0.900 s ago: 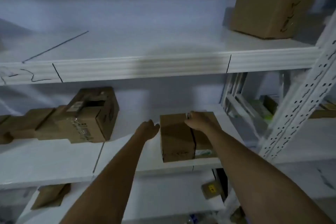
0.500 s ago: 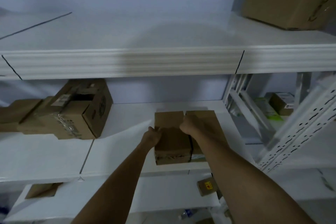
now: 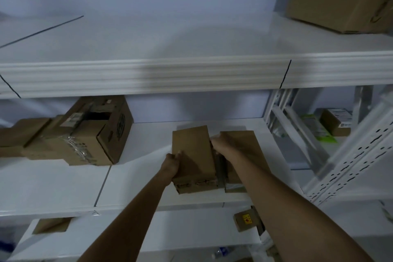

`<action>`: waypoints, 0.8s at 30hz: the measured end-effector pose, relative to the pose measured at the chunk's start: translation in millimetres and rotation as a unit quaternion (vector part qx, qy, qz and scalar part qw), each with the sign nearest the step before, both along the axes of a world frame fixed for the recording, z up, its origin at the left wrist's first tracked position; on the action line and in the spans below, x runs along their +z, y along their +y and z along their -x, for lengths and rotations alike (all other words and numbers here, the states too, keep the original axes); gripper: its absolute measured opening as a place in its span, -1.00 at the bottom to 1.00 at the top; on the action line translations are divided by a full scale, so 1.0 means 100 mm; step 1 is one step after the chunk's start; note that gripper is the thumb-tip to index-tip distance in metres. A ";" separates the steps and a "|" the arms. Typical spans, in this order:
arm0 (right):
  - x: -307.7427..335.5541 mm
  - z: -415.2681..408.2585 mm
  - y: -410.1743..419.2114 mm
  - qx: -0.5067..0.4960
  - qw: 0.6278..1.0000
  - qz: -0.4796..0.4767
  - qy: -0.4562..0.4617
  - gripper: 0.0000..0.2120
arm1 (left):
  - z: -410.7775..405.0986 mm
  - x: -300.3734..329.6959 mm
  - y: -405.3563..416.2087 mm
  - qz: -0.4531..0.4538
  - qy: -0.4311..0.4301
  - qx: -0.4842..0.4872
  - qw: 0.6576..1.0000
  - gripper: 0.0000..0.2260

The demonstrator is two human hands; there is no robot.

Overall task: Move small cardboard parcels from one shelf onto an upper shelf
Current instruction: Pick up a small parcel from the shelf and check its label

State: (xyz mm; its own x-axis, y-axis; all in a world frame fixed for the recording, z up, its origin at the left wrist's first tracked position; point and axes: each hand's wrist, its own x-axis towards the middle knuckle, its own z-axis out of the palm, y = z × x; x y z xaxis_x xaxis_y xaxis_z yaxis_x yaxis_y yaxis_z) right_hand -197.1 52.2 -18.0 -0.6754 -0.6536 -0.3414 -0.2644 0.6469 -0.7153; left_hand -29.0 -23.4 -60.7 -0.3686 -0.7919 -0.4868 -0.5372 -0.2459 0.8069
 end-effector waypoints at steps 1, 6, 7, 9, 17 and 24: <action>-0.01 0.02 -0.02 -0.020 0.999 0.026 -0.035 -0.71 | -0.05 0.02 -0.03 -0.012 0.017 0.012 1.000 -0.46; 0.03 0.11 0.02 -0.080 0.972 0.130 -0.177 -0.83 | -0.37 0.08 -0.20 -0.119 0.149 0.058 0.980 -0.43; -0.01 0.13 0.04 -0.090 0.965 0.137 -0.203 -0.75 | -0.43 0.10 -0.18 -0.161 0.185 0.061 0.968 -0.46; -0.08 0.13 0.12 -0.100 0.949 0.142 -0.264 -0.57 | -0.51 0.12 -0.15 -0.232 0.234 0.063 0.942 -0.50; -0.20 0.21 0.27 -0.075 0.859 0.188 -0.470 -0.24 | -0.36 0.10 0.08 -0.301 0.333 0.038 0.893 -0.47; 0.12 -0.09 0.55 -0.004 0.792 0.276 -0.544 -0.31 | -0.25 0.24 0.19 -0.267 0.289 -0.013 0.919 -0.57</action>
